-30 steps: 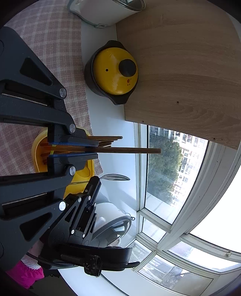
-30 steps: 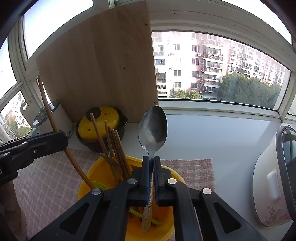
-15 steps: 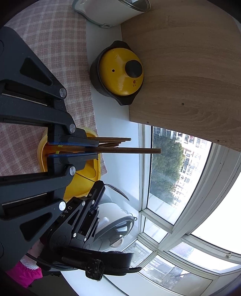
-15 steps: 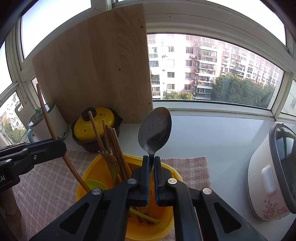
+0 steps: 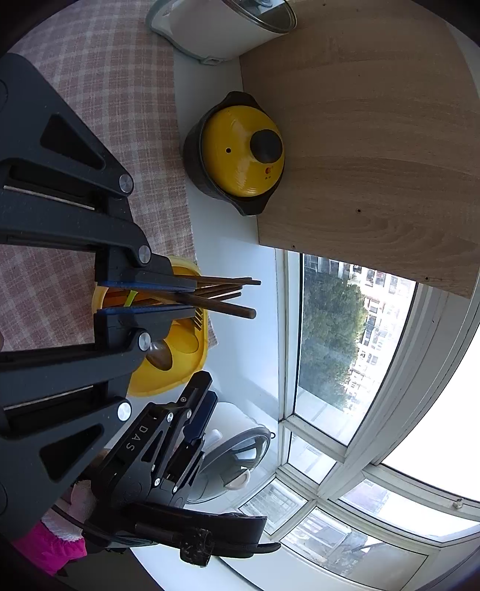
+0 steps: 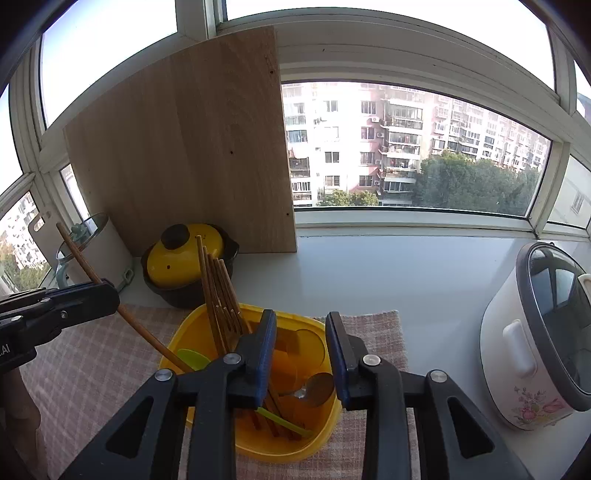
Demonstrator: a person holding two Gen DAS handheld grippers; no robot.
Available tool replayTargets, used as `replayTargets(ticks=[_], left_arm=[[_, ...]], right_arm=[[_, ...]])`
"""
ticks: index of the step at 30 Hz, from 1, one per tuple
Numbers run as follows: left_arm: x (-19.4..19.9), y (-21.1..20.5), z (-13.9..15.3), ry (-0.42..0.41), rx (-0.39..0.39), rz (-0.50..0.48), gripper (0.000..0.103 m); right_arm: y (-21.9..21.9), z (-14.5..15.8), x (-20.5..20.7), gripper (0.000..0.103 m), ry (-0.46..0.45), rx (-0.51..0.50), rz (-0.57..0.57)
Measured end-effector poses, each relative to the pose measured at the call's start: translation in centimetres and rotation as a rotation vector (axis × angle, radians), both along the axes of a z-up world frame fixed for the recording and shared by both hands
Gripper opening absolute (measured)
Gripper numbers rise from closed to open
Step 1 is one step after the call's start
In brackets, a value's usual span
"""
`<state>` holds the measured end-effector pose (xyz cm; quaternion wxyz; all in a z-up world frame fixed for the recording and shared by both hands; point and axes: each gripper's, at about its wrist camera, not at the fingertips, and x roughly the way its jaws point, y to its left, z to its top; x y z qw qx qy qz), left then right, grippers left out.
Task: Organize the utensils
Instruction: 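Open the right gripper to drop the metal spoon while the left gripper releases the chopstick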
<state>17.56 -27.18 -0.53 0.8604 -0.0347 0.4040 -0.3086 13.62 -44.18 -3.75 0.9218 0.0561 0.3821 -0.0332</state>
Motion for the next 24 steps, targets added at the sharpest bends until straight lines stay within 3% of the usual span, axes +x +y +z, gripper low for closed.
replayTargets(ticks=[16,24], left_arm=[[-4.3,3.5,1.4,-0.039,-0.004,-0.015,0.004],[-7.3,5.8,2.7,-0.087,0.008,-0.010,0.004]], right_arm=[[2.6,2.6,-4.8,0.037,-0.049,-0.030,-0.022],[4.6,4.3,-7.8,0.047,-0.087,-0.052,-0.031]])
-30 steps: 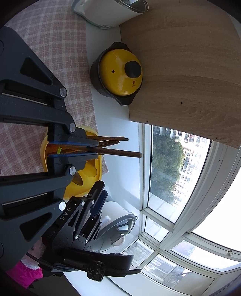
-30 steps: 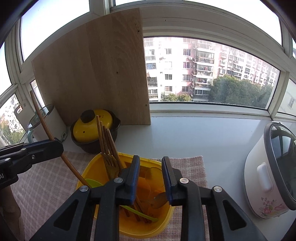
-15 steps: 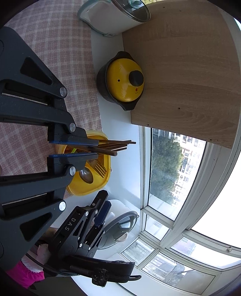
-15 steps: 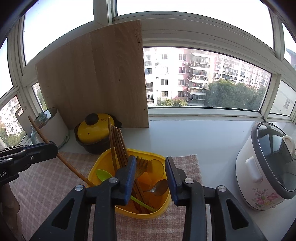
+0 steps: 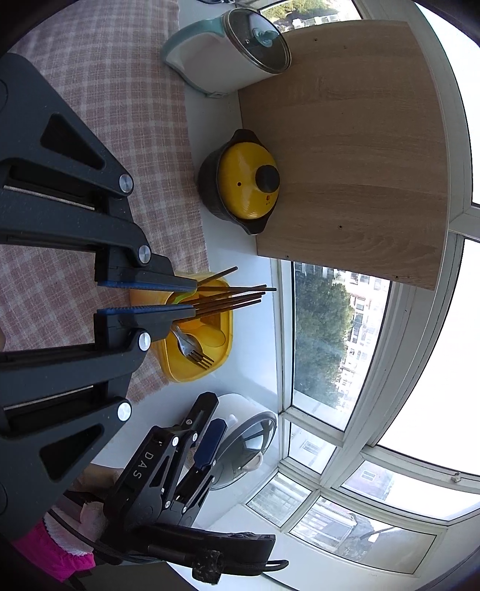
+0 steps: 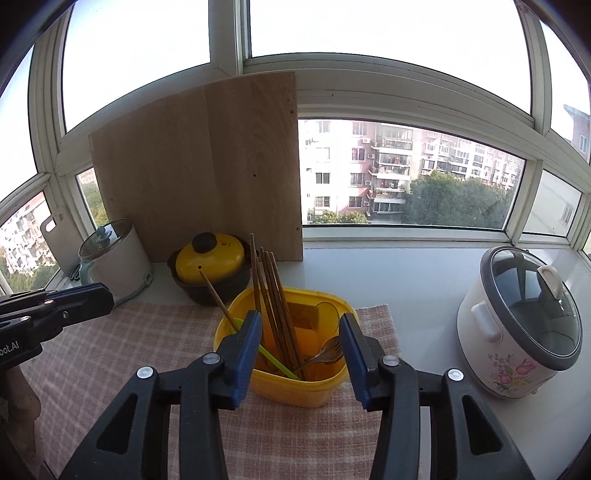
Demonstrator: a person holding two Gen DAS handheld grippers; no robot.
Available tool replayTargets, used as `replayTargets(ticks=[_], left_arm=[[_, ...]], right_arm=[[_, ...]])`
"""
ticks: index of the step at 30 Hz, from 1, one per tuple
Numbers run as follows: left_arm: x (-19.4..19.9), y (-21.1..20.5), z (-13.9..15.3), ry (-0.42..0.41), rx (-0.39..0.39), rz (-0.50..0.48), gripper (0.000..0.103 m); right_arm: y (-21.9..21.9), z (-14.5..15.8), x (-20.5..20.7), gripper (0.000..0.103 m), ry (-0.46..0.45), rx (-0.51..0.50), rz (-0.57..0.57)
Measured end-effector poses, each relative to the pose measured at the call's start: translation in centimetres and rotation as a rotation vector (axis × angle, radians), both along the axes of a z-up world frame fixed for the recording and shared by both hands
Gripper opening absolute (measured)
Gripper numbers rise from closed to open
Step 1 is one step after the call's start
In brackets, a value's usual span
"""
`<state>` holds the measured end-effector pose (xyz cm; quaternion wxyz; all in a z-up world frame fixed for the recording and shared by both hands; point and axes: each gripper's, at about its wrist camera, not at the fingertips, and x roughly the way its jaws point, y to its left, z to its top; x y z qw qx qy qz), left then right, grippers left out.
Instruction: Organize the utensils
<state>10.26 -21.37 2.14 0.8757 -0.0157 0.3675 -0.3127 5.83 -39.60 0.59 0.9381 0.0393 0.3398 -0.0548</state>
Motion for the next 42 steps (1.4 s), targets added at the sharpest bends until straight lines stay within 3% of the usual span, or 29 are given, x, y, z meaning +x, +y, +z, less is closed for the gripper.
replayTargets(ticks=[10,12,16,18,20,24,27,33,36,42], left_arm=[[-3.9,3.3,0.2,-0.020,0.019,0.015,0.007],[-4.5,4.0,0.2,-0.026,0.024,0.022,0.024],[-5.9,5.2,0.7,-0.060,0.036,0.040,0.031],[-6.5,5.8,0.8,-0.069,0.036,0.051,0.049],[-6.9,6.4,0.9,-0.080,0.039,0.063,0.057],[-7.8,7.4,0.9,-0.093,0.066,0.086,0.059],[-8.2,8.0,0.7,-0.097,0.091,0.101,0.075],[-9.1,9.4,0.2,-0.111,0.136,0.155,0.078],[-9.3,9.8,-0.1,-0.118,0.157,0.173,0.091],[-9.9,10.3,-0.6,-0.142,0.203,0.193,0.099]], right_arm=[[2.5,1.2,-3.4,0.062,-0.028,-0.010,-0.003],[3.2,1.6,-4.2,0.066,-0.037,-0.018,-0.004],[4.3,2.3,-5.2,0.074,-0.057,-0.013,0.001],[5.0,2.5,-5.6,0.076,-0.063,-0.013,0.003],[5.6,2.9,-6.0,0.077,-0.070,-0.020,0.006],[6.9,3.4,-6.8,0.088,-0.091,-0.047,0.007],[7.5,3.3,-7.3,0.092,-0.097,-0.046,-0.001],[8.2,2.4,-8.1,0.093,-0.093,-0.039,-0.025],[8.2,2.0,-8.3,0.093,-0.088,-0.029,-0.036],[8.3,1.8,-8.9,0.098,-0.090,-0.039,-0.060]])
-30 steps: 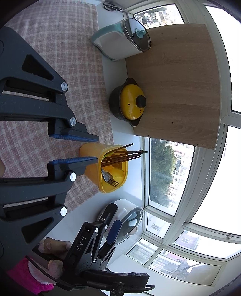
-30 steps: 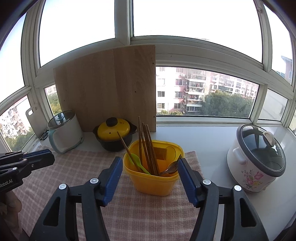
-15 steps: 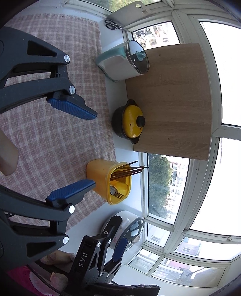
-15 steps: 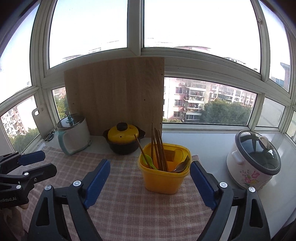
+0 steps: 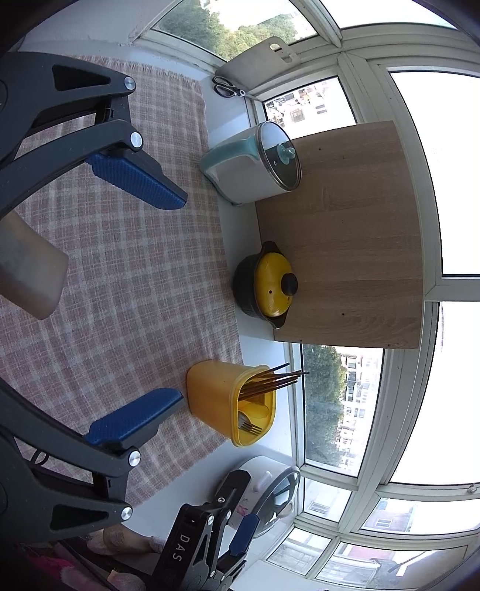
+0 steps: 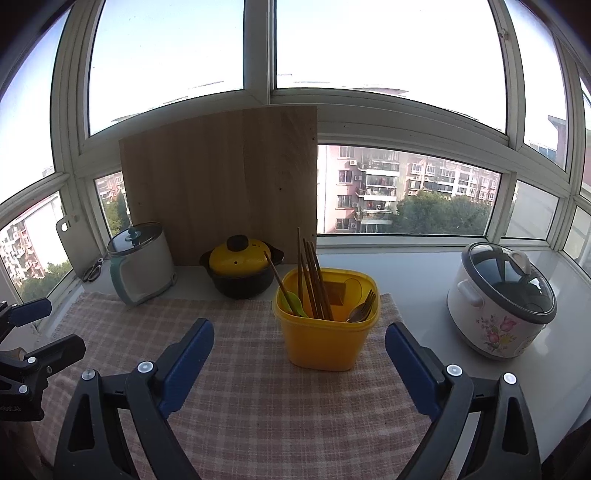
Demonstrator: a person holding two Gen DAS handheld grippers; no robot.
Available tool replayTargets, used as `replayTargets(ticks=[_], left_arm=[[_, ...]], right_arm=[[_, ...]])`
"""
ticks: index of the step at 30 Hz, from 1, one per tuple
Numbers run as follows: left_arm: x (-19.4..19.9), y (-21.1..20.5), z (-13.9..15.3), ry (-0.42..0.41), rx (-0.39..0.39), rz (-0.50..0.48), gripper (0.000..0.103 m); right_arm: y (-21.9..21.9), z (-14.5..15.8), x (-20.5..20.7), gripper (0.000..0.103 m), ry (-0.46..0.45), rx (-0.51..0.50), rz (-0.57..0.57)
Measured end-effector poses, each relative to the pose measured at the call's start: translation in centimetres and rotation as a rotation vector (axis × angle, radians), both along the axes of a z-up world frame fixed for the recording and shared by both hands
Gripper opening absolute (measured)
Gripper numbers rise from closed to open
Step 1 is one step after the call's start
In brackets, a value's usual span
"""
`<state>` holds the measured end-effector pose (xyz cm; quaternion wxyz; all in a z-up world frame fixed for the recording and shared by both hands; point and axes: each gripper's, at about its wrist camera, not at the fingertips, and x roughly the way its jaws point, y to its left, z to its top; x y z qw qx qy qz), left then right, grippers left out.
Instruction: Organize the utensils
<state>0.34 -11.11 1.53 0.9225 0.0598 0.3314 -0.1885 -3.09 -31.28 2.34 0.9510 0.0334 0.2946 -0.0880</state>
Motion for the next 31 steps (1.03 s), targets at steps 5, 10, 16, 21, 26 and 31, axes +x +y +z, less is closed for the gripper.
replayTargets(ticks=[5,10,16,21,26,31], left_arm=[[0.1,0.3,-0.3,0.018,0.007,0.007,0.099],[0.2,0.3,-0.4,0.023,0.014,0.015,0.099],[0.1,0.2,-0.5,0.019,0.040,0.025,0.103],[0.3,0.4,-0.7,0.029,0.041,0.037,0.103],[0.4,0.6,-1.0,0.029,0.054,0.053,0.103],[0.4,0.7,-1.1,0.025,0.044,0.047,0.103]], right_arm=[[0.0,0.0,-0.1,0.099,-0.007,-0.003,-0.014],[0.1,-0.1,-0.2,0.100,-0.010,-0.008,-0.017],[0.3,-0.2,-0.2,0.101,-0.007,-0.010,-0.016],[0.3,-0.4,-0.1,0.101,-0.003,-0.011,-0.016],[0.3,-0.6,-0.1,0.101,0.005,-0.010,-0.018],[0.4,-0.8,0.0,0.101,0.013,-0.010,-0.017]])
